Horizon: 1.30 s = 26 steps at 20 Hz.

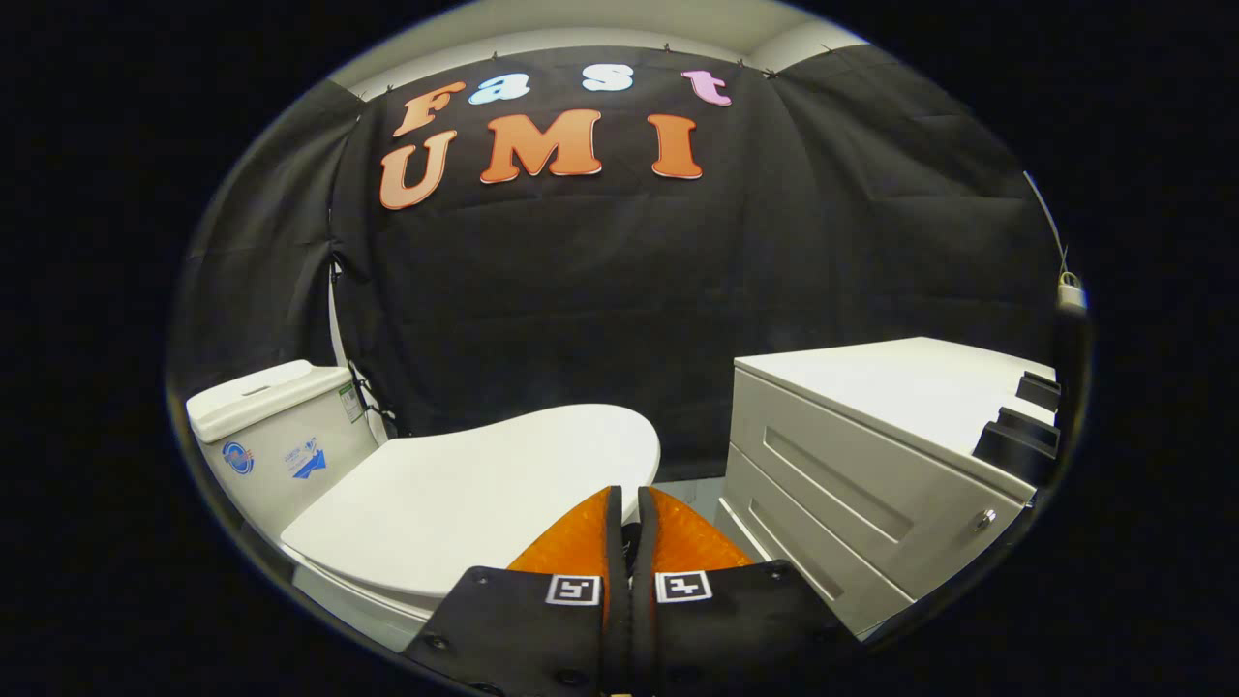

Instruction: Open the toilet lid.

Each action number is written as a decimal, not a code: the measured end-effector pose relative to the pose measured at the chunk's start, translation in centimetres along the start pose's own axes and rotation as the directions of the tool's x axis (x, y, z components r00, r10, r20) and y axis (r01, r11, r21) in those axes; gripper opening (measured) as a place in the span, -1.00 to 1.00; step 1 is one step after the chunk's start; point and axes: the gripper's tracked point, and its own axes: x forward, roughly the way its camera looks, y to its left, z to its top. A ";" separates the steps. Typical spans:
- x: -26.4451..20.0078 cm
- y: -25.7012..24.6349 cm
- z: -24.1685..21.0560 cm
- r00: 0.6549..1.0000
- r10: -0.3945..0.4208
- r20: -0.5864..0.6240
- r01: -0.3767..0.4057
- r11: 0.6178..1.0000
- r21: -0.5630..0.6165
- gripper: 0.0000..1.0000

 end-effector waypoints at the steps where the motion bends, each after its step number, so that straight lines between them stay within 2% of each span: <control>1: 0.1 -0.1 -0.4 1.000 0.000 -0.013 0.000 1.000 -0.004 -0.86; 3: 0.3 0.0 -0.1 1.000 0.011 -0.017 -0.011 1.000 0.029 -0.86; 5: -0.8 0.0 -0.6 0.997 0.022 -0.077 -0.022 1.000 -0.004 -0.86; 7: 0.2 0.2 0.9 1.000 0.021 -0.020 -0.021 0.999 -0.048 -0.85; 10: -0.6 1.6 3.7 0.998 0.053 0.016 -0.053 0.998 0.013 -0.86; 12: -1.5 3.3 6.6 0.996 0.074 0.049 -0.073 0.997 -0.012 -0.86; 19: -5.0 15.2 19.0 0.978 0.134 0.161 -0.104 0.978 -0.182 -0.86; 26: -7.4 26.7 24.5 0.964 0.177 0.199 -0.139 0.972 -0.188 -0.86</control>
